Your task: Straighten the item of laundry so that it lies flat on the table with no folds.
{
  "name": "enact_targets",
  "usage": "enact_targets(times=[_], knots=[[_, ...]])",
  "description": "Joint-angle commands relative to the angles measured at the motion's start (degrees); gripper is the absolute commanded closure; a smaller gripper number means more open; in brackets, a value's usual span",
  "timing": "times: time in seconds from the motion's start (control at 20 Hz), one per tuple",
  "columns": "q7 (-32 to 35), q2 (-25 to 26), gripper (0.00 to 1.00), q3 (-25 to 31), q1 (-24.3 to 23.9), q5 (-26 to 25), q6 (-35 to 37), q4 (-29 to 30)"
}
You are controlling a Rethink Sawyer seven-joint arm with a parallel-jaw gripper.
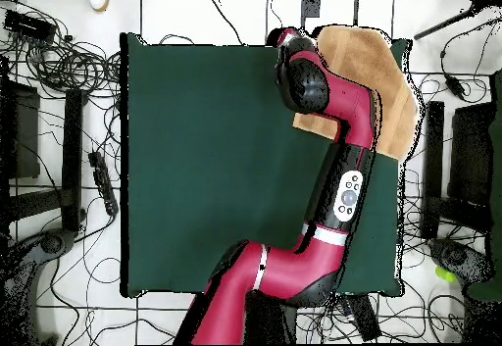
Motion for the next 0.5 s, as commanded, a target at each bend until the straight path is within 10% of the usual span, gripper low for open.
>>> enact_targets(times=[0.05, 0.1, 0.25, 0.5], knots=[[16.04, -9.7, 1.0, 6.98, 0.71, 16.77, 29.52, 32.44], [13.32, -13.37, 0.0, 4.07, 0.42, 18.07, 32.83, 38.33], [-20.79, 1.58, 0.0, -5.17, -2.03, -2.42, 44.56, 1.83], [-19.5, 13.95, 0.0, 4.75, -0.33, 1.39, 46.41, -15.96]])
